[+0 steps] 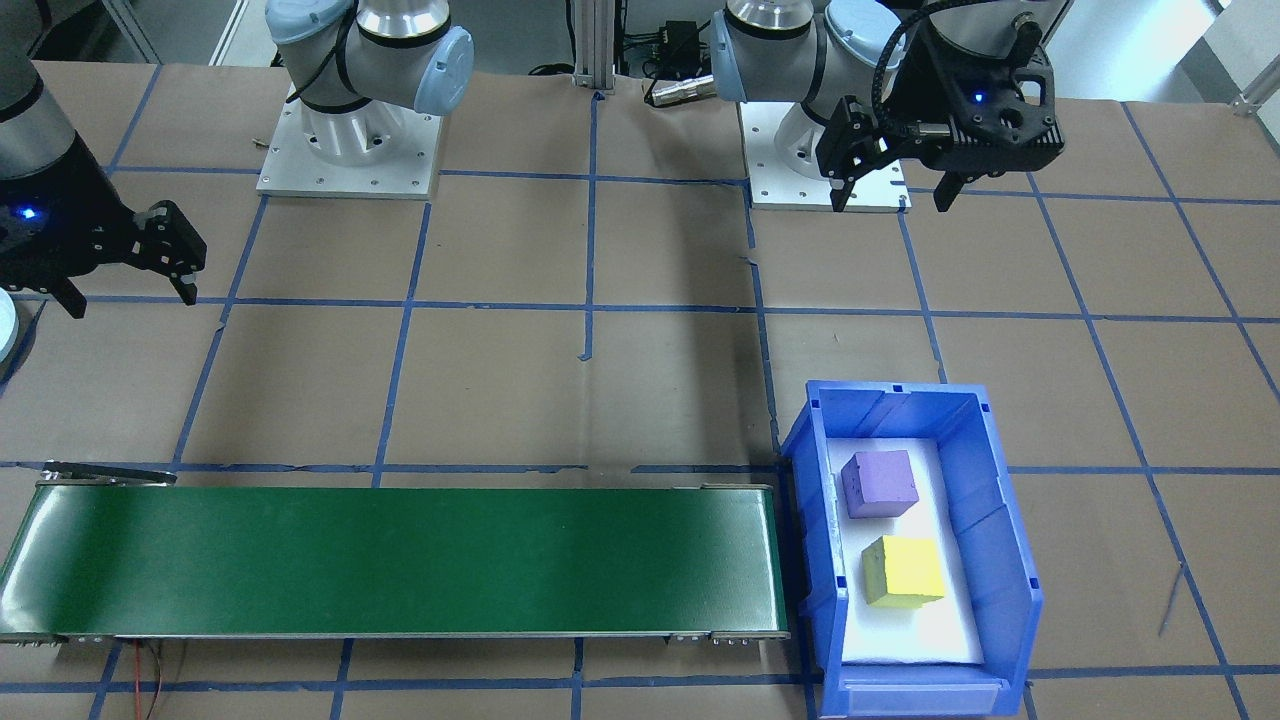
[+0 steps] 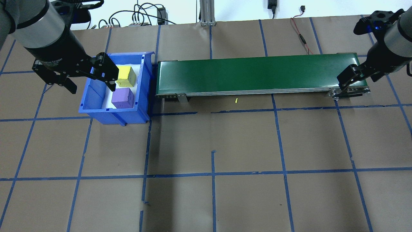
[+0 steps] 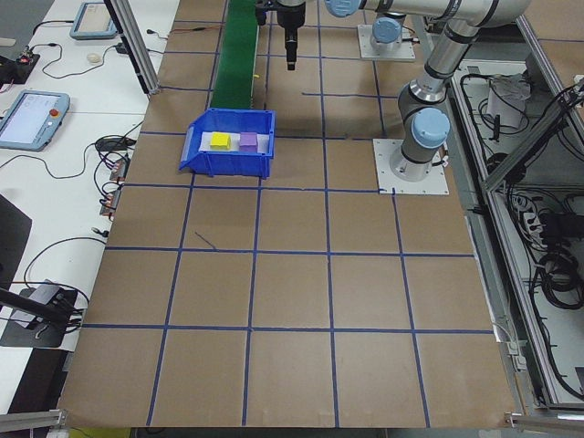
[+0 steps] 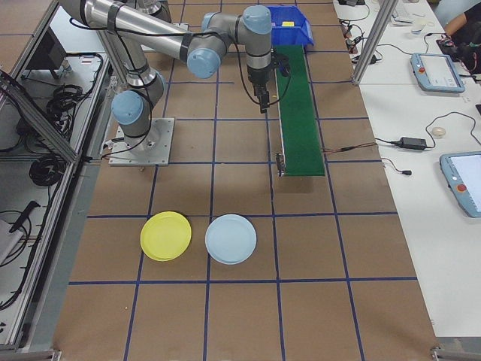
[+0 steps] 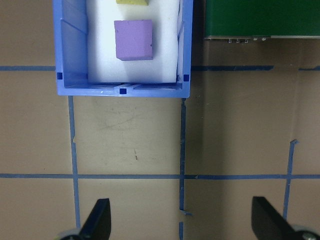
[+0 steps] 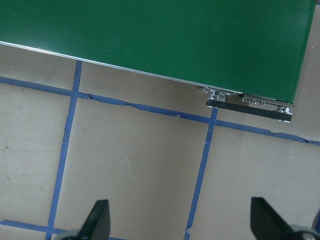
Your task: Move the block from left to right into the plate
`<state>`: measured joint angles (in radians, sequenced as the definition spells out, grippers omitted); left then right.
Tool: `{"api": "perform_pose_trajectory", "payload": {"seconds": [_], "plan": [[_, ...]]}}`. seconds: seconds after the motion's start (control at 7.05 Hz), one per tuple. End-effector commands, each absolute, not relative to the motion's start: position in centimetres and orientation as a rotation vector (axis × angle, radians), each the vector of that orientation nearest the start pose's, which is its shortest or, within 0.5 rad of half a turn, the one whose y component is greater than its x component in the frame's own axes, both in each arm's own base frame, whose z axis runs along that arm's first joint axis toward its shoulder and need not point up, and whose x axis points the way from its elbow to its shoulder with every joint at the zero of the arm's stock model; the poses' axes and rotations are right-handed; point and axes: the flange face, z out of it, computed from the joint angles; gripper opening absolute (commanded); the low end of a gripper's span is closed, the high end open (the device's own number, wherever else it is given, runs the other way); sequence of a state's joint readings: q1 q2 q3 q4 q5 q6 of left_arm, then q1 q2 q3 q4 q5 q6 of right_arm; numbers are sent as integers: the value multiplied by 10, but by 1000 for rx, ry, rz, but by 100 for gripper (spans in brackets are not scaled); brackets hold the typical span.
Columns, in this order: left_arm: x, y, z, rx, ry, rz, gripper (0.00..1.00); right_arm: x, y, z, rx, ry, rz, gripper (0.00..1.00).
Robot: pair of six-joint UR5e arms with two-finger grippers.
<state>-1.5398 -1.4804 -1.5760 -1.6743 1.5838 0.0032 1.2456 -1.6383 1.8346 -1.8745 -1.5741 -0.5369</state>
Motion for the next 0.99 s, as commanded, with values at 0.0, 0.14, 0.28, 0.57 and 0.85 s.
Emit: {"api": "perform_pose_trajectory", "payload": {"seconds": [0.0,0.14,0.28,0.57,0.85], "plan": [[-114,-455,520,-41,3125,22,99,-23,-484,422,-336,3168,-153,100],[-96,-462,540,-65,3075,-54,100,-23,-484,422,-334,3168,-154,100],[-76,-474,544,-114,3060,-48,100,-23,-484,422,-322,3169,-156,100],[-61,-577,440,-113,3084,26,100,-23,-484,422,-322,3168,-157,100],[-59,-621,369,-87,3151,-4,100,-20,-482,426,-324,3166,-168,100]]}}
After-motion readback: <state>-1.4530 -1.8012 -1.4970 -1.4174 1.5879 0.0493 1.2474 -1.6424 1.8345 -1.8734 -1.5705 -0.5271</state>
